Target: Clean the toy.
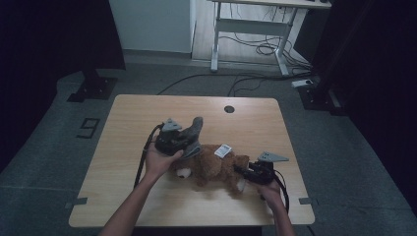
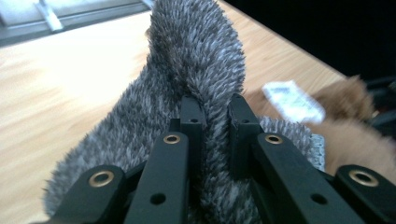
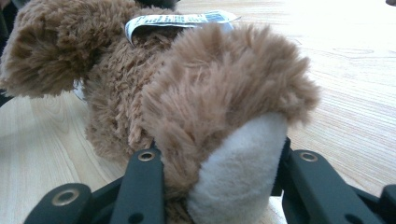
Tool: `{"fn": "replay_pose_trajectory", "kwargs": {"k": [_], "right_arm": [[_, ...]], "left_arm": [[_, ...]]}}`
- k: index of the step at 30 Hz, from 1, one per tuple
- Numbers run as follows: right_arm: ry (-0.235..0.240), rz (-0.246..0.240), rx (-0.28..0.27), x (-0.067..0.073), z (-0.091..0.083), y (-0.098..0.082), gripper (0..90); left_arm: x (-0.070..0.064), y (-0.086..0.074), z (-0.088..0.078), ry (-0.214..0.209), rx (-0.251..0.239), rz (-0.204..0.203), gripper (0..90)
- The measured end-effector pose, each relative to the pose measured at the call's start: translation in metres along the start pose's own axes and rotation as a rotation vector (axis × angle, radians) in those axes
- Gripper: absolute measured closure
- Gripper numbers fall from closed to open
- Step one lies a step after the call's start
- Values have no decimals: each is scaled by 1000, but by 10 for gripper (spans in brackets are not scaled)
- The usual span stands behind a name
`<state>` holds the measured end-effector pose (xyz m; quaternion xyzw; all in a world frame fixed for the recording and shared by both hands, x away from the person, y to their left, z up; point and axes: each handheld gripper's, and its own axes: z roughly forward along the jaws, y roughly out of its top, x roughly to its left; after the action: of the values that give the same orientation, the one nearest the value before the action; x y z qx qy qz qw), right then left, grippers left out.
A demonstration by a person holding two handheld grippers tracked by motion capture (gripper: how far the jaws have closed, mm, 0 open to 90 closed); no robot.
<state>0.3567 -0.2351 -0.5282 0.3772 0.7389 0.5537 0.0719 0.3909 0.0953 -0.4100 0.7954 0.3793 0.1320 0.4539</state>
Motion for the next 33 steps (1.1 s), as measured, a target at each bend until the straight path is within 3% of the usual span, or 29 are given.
{"fn": "replay_pose_trajectory", "kwargs": {"k": [5,8,11,14,21,25,30,33], "right_arm": [[-1,-4,-5,0,0,-1,624],[1,-3,-3,-1,-1,-1,624],[0,4,-7,-1,-1,-1,624],[0,4,-5,-1,-1,-1,624],[-3,16,3,-2,1,-2,623],[0,25,3,-4,1,-3,623],[-4,31,0,-5,1,-3,624],[-7,28,-2,-3,1,-3,624]], "left_arm": [[-25,20,34,-57,43,43,794],[-39,16,53,-93,95,57,794],[-43,4,63,-114,138,56,794],[-43,-6,62,-149,130,31,795],[-60,-18,50,-172,141,91,794],[-65,-23,48,-188,140,96,794],[-77,-20,43,-224,141,128,793],[-85,-15,45,-216,138,150,791]]}}
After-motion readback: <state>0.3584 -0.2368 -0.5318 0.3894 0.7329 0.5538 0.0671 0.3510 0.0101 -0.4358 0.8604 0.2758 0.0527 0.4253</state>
